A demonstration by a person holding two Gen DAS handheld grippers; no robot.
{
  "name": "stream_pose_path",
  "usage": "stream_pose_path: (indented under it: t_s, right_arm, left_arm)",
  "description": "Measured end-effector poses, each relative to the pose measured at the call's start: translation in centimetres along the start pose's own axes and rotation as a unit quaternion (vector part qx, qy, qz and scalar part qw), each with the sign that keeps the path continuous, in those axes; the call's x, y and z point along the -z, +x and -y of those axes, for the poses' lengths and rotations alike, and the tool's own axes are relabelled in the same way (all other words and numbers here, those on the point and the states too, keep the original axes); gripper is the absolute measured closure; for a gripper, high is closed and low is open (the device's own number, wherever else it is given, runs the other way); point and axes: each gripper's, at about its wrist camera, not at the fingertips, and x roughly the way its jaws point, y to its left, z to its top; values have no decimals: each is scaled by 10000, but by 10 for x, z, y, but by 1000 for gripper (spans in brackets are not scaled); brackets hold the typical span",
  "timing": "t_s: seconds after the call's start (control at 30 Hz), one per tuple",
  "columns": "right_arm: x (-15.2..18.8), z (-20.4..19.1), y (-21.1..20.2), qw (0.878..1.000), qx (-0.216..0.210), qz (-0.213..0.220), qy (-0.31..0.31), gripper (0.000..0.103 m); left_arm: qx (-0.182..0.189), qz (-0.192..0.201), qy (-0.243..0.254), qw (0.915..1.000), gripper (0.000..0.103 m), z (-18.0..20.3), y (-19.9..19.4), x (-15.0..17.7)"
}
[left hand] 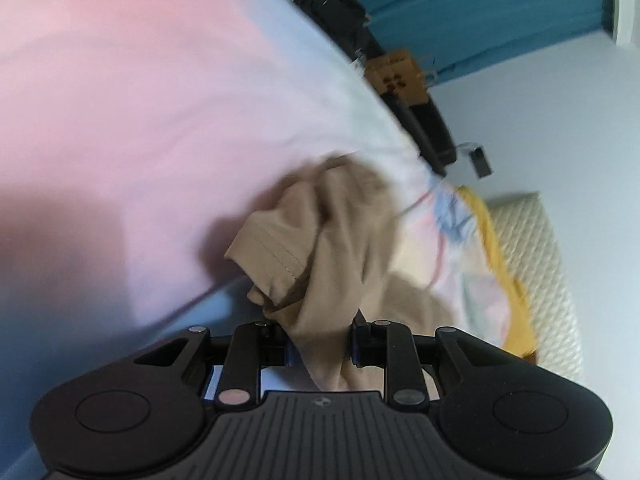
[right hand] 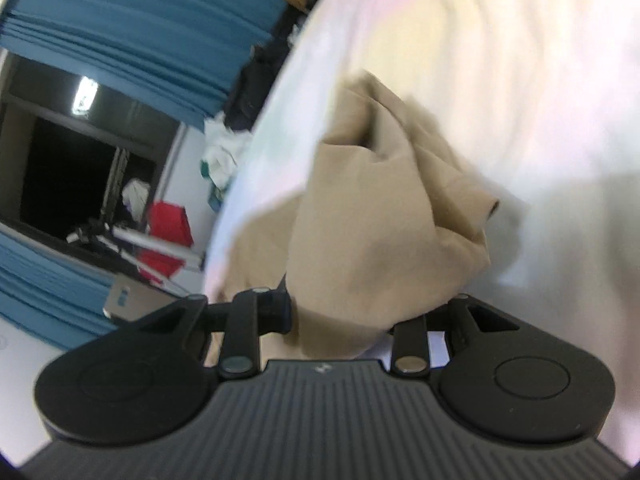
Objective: Fold clothes
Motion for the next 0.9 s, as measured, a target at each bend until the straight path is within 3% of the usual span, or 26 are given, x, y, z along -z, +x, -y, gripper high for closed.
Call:
stream_pose_path:
  t_s: [0.1, 0.2, 0.27, 0.33, 0.43, 0.5, 0.67, 0.73, 0.8, 0.9]
  right_arm:
    - [19, 16, -3, 10000, -30, 24, 45, 68]
    - [14, 9, -2, 9999, 12, 20, 142, 65]
    - [11, -1, -7, 9997, 202, -43, 160, 63]
    - [9, -14, -17, 9989, 459, -97, 83, 62]
    - [13, -34, -43, 9951, 958, -127, -189, 62]
    - [20, -50, -62, 9917, 1151, -96, -567, 62]
    - [34, -93, -125, 9837, 1111, 201, -1397, 61]
    - [42, -112, -147, 9797, 1050, 326, -1676, 51]
    - [51, -133, -166, 9742, 986, 480, -1975, 36]
    - [68, -160, -197, 9619, 932, 719, -2467, 26]
  left_arm:
    - [-11, 50, 144, 9999, 76, -6, -1, 8]
    - [-172, 93, 379, 9991, 72, 1, -5, 10]
    - [-384, 109, 668, 9970, 55, 18, -15, 12]
    - [-613, 138, 1041, 9926, 44, 34, -30, 16]
    - [-974, 279, 1697, 9803, 25, 67, -51, 23]
    - [-1120, 412, 2050, 9715, 21, 87, -76, 32]
    - [-1385, 799, 2768, 9475, 5, 144, -133, 51]
    - [-1468, 1024, 3048, 9354, 0, 166, -158, 62]
    - [-1436, 1175, 3198, 9291, 0, 181, -186, 76]
    - [-1386, 1401, 3380, 9203, 0, 201, -227, 97]
